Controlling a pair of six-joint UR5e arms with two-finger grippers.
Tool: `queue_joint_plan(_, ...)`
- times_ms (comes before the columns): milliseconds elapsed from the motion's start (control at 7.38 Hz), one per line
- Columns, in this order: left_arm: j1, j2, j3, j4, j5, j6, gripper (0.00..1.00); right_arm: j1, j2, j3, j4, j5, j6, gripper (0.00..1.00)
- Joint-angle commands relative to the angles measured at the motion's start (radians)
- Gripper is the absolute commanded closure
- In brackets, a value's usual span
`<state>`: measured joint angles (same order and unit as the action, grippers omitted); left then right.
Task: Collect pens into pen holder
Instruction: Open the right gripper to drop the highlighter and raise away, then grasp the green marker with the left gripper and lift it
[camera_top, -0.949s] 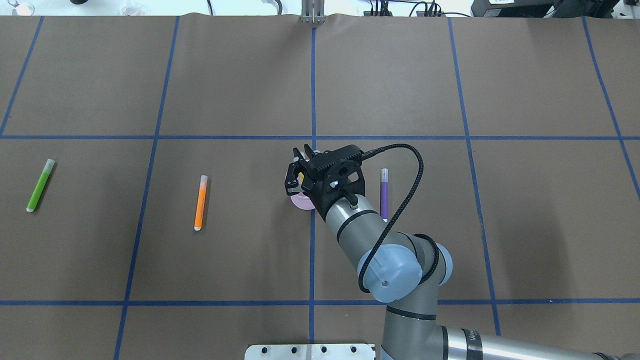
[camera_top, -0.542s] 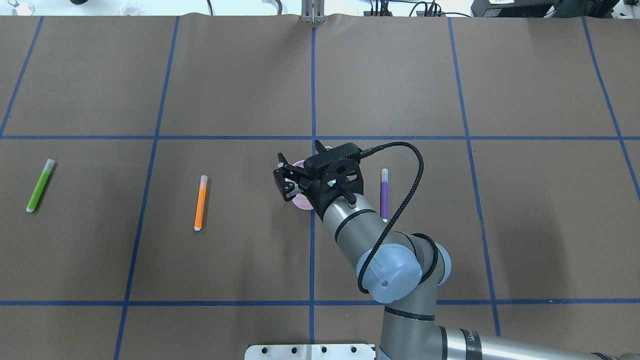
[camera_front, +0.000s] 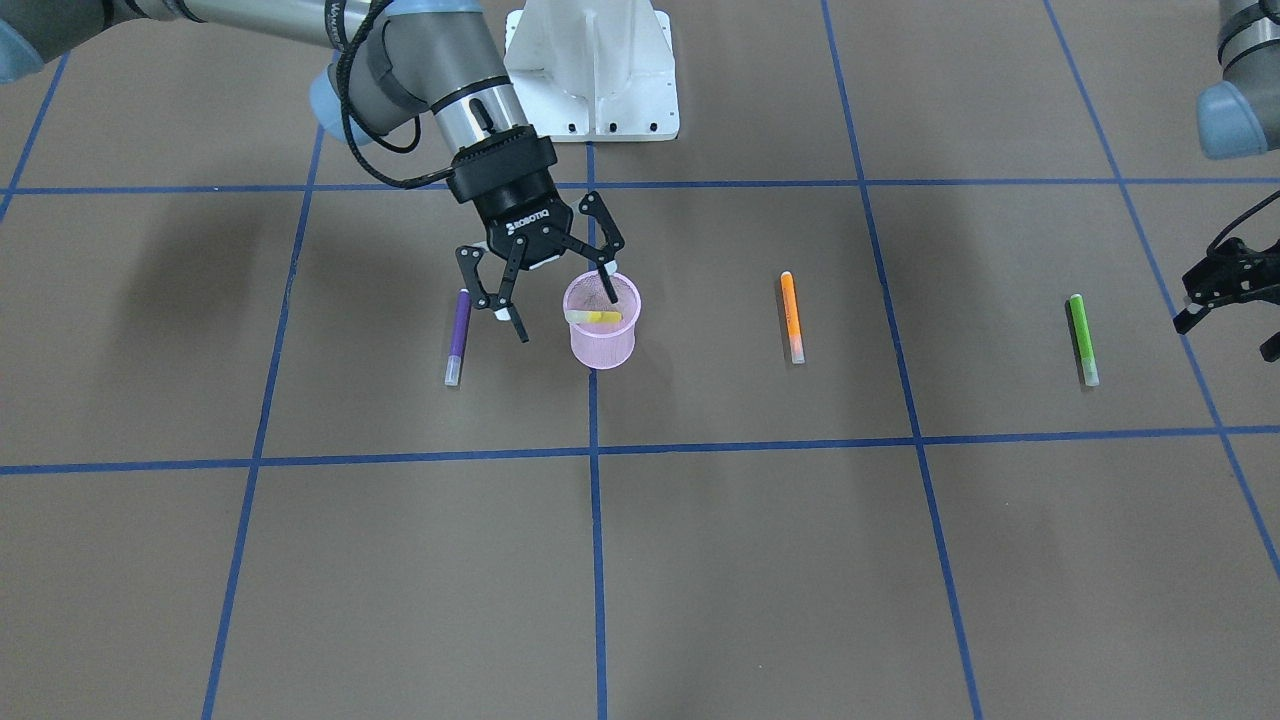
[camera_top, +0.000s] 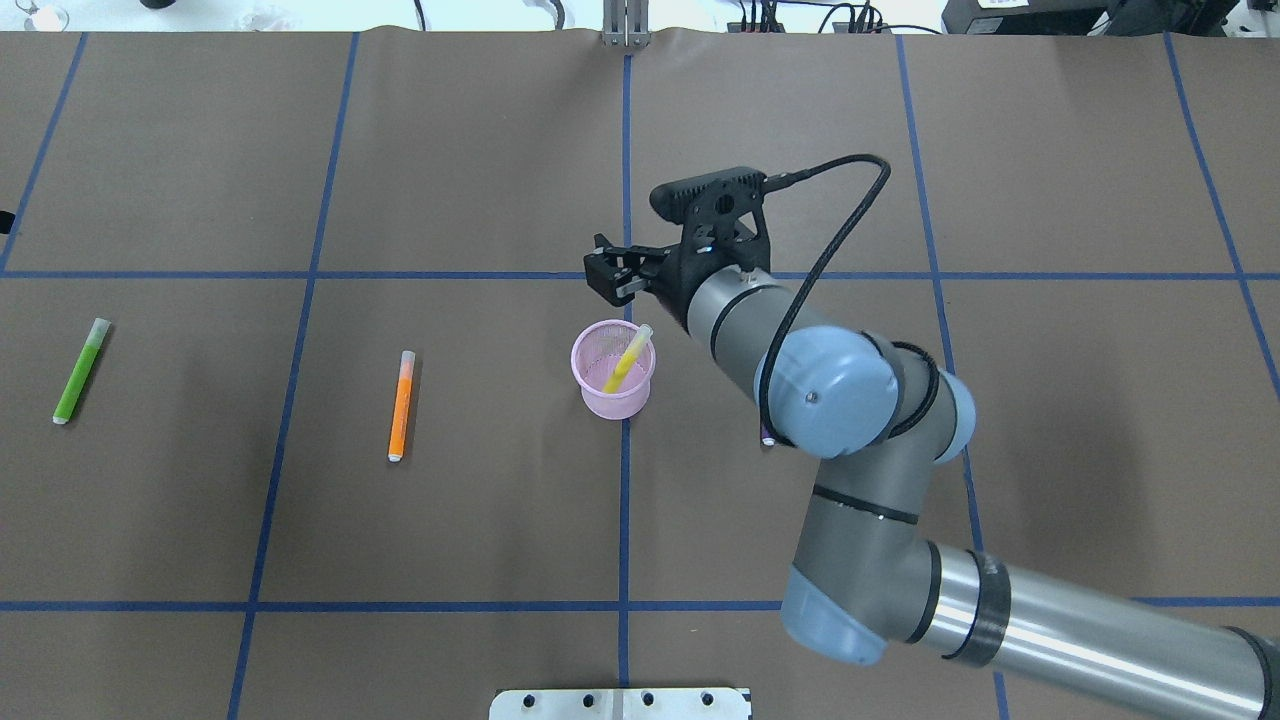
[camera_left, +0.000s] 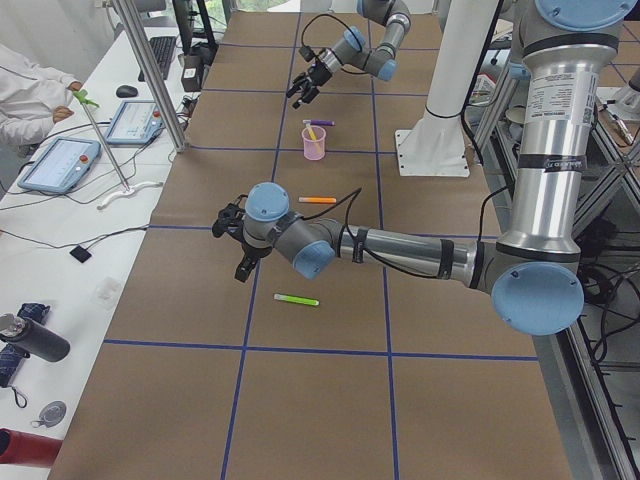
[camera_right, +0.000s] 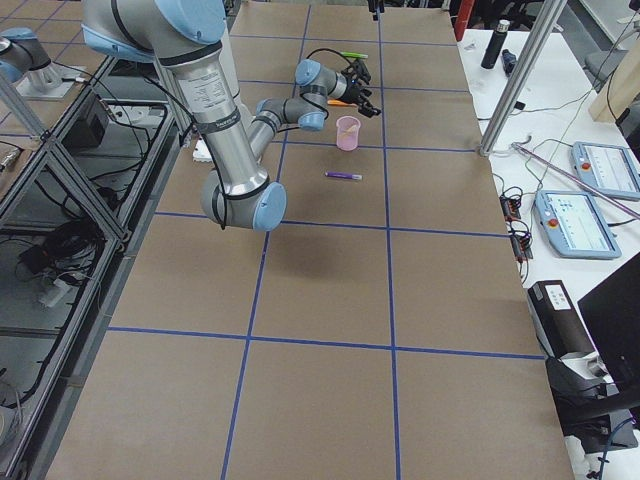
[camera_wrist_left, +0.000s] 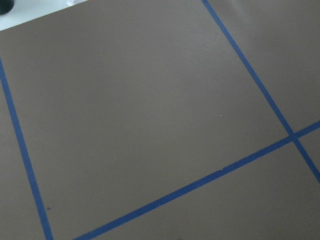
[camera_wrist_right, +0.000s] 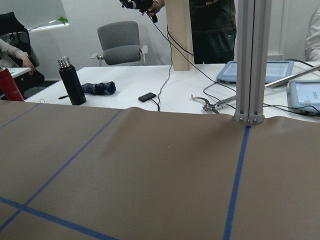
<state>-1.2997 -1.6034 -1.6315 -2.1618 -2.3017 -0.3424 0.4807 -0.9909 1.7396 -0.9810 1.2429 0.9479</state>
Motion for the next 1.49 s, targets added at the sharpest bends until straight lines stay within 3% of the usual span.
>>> queue_joint_plan(0, 0.109, 0.040, -0.002, -0.003, 0.111, -0.152, 0.00, 0.198, -0.005, 0.052, -0.241, 0.366, 0.015, 0.01)
queue_joint_plan(136, 0.161, 0.052, 0.001, -0.003, 0.151, -0.176, 0.00, 0.313, -0.006, 0.055, -0.336, 0.600, 0.015, 0.01)
queue_joint_plan(271, 0.180, 0.053, 0.021, -0.003, 0.157, -0.181, 0.00, 0.414, -0.011, 0.061, -0.402, 0.760, 0.003, 0.01)
queue_joint_plan(542, 0.212, 0.049, 0.062, -0.015, 0.159, -0.175, 0.05, 0.527, -0.070, 0.089, -0.439, 0.910, -0.081, 0.01)
queue_joint_plan(678, 0.230, 0.046, 0.085, -0.038, 0.159, -0.175, 0.11, 0.561, -0.096, 0.090, -0.439, 0.923, -0.145, 0.01)
queue_joint_plan(949, 0.264, 0.014, 0.169, -0.097, 0.159, -0.173, 0.14, 0.570, -0.140, 0.115, -0.439, 0.923, -0.210, 0.01)
queue_joint_plan(1355, 0.267, 0.014, 0.186, -0.098, 0.159, -0.168, 0.38, 0.572, -0.143, 0.124, -0.439, 0.922, -0.210, 0.01)
